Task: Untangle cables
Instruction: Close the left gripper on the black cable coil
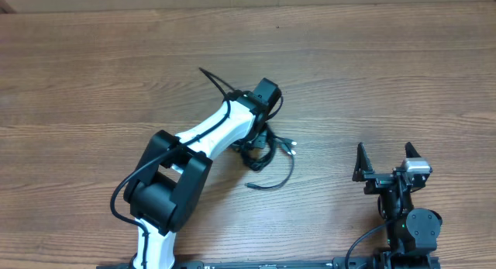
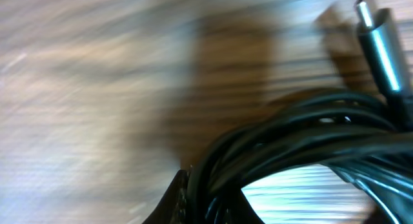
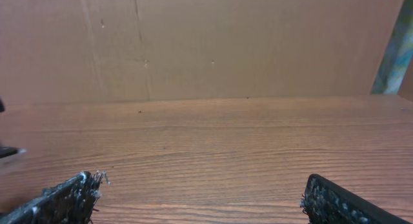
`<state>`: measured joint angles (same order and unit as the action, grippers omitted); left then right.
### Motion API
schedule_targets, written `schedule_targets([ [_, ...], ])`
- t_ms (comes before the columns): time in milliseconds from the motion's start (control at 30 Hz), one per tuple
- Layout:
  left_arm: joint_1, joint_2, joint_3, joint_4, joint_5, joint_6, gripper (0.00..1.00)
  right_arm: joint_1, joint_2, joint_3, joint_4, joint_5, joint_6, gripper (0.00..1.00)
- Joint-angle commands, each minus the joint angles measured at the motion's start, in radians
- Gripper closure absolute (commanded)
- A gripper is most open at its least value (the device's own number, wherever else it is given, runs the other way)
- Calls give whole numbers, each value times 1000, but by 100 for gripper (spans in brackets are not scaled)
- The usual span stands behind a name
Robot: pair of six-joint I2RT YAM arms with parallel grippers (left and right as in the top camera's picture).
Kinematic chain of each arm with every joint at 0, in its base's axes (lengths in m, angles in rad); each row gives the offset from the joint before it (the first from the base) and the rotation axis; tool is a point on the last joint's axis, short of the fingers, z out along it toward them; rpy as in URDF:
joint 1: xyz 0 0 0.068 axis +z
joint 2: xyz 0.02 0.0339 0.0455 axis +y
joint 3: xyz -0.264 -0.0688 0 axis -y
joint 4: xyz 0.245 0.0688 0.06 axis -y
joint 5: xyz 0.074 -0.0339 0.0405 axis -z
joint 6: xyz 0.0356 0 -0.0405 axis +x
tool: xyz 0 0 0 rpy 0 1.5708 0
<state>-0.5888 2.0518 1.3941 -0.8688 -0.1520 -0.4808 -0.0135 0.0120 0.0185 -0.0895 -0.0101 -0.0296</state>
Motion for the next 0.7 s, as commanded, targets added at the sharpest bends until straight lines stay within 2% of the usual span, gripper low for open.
schedule_targets([
  [0, 60, 24, 1, -80, -151, -262, 96, -7, -9, -11, 7, 12, 3, 0],
  [167, 122, 24, 1, -129, -100, -377, 96, -7, -9, -11, 7, 11, 2, 0],
  [333, 150, 24, 1, -101, 31, -375, 96, -7, -9, -11, 7, 11, 3, 0],
  [667, 136, 24, 1, -53, 121, -280, 96, -7, -9, -11, 7, 11, 2, 0],
])
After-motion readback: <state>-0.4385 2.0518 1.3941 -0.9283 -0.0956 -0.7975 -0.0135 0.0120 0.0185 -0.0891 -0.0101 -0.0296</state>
